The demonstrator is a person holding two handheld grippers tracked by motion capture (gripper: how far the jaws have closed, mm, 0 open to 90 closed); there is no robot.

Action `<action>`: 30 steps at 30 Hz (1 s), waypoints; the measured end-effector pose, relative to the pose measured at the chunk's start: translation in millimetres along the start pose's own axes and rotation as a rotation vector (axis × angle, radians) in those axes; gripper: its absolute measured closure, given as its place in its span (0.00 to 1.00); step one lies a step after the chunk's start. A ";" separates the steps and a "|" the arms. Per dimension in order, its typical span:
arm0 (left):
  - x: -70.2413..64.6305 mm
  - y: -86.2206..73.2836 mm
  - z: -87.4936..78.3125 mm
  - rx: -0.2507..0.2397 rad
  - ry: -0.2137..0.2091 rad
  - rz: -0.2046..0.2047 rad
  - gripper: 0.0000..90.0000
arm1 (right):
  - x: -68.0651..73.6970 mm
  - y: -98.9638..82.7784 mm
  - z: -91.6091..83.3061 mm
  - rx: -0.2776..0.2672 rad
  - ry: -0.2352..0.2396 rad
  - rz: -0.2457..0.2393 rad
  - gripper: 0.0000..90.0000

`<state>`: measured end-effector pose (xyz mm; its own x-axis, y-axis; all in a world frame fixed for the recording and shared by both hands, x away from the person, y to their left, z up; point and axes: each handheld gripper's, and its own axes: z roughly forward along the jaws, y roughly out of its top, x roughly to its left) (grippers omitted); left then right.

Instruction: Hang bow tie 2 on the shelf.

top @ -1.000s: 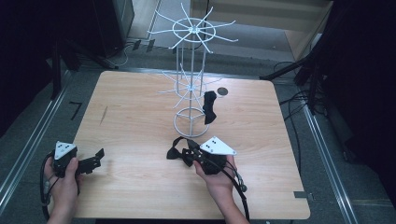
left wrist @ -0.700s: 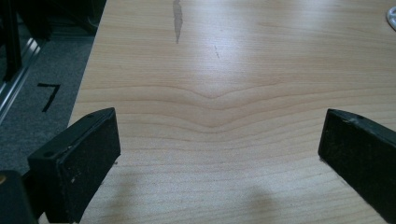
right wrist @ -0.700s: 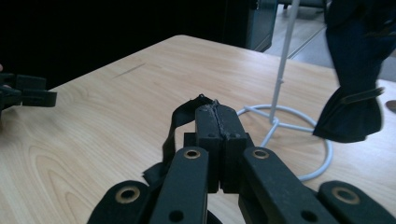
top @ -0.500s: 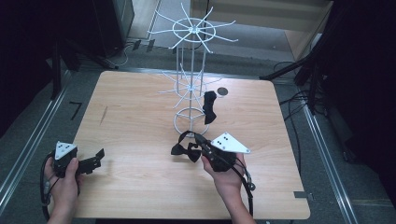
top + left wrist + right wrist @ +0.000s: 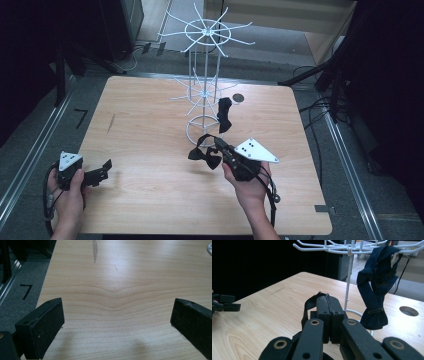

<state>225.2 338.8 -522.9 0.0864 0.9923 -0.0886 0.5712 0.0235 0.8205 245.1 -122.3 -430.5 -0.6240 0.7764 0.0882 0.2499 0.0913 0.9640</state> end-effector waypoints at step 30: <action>-0.5 0.0 0.0 0.000 0.003 0.003 0.00 | -3.3 33.3 -19.2 -0.102 0.005 -0.025 1.00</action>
<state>225.1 338.3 -522.8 0.0857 0.9927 -0.0844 0.5708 0.0205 0.8208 241.2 -133.8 -393.9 -0.6329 0.7716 0.0644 0.1577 0.0470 0.9864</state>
